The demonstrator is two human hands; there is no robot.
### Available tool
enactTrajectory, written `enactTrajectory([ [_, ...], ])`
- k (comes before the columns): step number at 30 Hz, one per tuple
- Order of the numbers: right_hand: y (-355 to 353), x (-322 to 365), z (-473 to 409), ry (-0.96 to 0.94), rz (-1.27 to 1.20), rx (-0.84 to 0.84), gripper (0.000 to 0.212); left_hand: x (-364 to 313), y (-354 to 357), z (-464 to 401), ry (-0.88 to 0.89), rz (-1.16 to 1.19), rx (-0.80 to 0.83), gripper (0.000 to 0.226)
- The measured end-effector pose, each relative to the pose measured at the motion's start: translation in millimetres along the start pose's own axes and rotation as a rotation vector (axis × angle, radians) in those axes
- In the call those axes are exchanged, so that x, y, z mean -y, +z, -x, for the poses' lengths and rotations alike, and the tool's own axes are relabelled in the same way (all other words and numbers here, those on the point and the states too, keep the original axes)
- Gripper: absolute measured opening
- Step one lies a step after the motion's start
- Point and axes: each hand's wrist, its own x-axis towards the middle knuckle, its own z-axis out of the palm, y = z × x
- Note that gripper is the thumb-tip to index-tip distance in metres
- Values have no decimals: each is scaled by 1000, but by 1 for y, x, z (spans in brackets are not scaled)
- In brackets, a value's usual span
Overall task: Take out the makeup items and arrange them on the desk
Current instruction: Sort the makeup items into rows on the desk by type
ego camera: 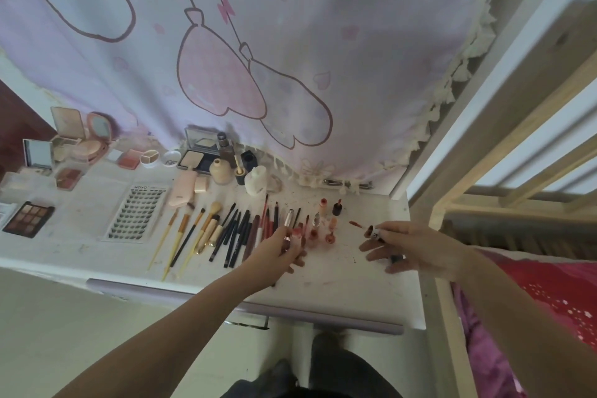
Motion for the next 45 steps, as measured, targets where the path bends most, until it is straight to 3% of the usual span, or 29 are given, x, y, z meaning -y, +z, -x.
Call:
enactTrajectory([
  [4,26,-44,-16,50,-162,-18,22,16,22,2,59,-104,-31,26],
  [11,52,-83,-45,-125,-50,-330,20,33,43,-5,118,-297,-193,15],
  [15,61,-94,-52,-174,-9,-319,25,43,47,-10,187,-449,-228,16],
  [21,69,-111,-76,-260,330,-489,18,49,49,-20,240,-743,-248,26],
  [27,76,-117,-99,-406,703,-572,17,54,46,-26,243,-866,-231,27],
  [32,78,-120,-101,-421,795,-609,17,52,47,-26,214,-860,-218,34],
  [36,74,-112,-90,-342,754,-534,28,44,44,-14,195,-789,-241,47],
  [40,43,-93,-62,-289,648,-607,18,22,54,7,470,-629,-444,28],
  [42,18,-76,-53,-256,614,-696,16,-8,72,9,552,-538,-337,28],
  [45,-17,-46,-61,-117,707,-686,20,-50,106,-6,333,-429,-62,27],
])
